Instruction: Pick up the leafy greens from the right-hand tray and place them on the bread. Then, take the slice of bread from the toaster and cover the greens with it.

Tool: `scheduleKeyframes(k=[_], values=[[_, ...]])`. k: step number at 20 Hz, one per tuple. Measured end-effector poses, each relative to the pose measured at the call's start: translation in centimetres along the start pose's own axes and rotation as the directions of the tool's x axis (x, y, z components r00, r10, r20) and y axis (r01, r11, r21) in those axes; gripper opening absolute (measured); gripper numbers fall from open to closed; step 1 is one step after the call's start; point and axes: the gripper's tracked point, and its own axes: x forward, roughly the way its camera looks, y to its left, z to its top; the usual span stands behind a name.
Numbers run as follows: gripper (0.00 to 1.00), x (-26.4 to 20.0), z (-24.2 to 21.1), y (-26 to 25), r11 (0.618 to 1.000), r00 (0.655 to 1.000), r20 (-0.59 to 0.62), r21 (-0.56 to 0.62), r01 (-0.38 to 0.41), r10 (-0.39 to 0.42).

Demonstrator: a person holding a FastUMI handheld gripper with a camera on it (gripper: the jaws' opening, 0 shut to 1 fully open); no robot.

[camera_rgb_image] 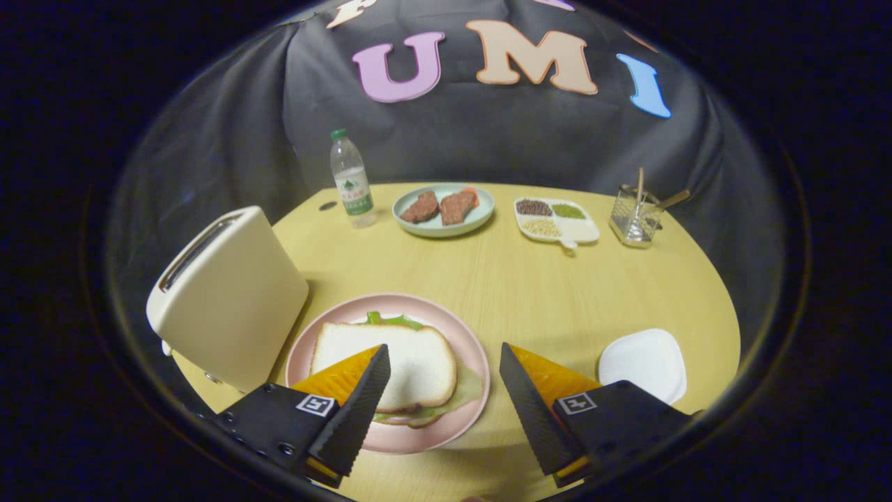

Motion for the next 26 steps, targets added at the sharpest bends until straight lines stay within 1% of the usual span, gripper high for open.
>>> scheduleKeyframes(k=[3,6,9,12,14,16,17,19,23,26], values=[[0.99,-2.4,4.8,-2.7,1.000,0.985,0.171,-0.011,0.021,-0.019],[0.99,-5.8,10.3,-5.3,1.000,0.938,0.344,0.005,0.030,-0.030],[0.99,-9.0,14.9,-8.3,0.998,0.874,0.482,0.043,0.041,-0.056],[0.99,-12.7,19.1,-11.3,0.996,0.790,0.608,0.069,0.049,-0.081],[0.98,-15.0,21.0,-12.9,0.996,0.738,0.669,0.077,0.051,-0.090],[0.98,-17.1,22.2,-14.7,0.995,0.702,0.704,0.080,0.065,-0.102],[0.98,-17.6,22.4,-15.5,0.994,0.692,0.713,0.081,0.072,-0.108],[0.98,-17.9,22.4,-16.8,0.993,0.686,0.718,0.089,0.078,-0.118],[0.98,-18.7,22.4,-19.3,0.993,0.687,0.718,0.110,0.046,-0.111],[0.98,-18.9,21.8,-20.6,0.993,0.694,0.714,0.113,0.022,-0.096]])
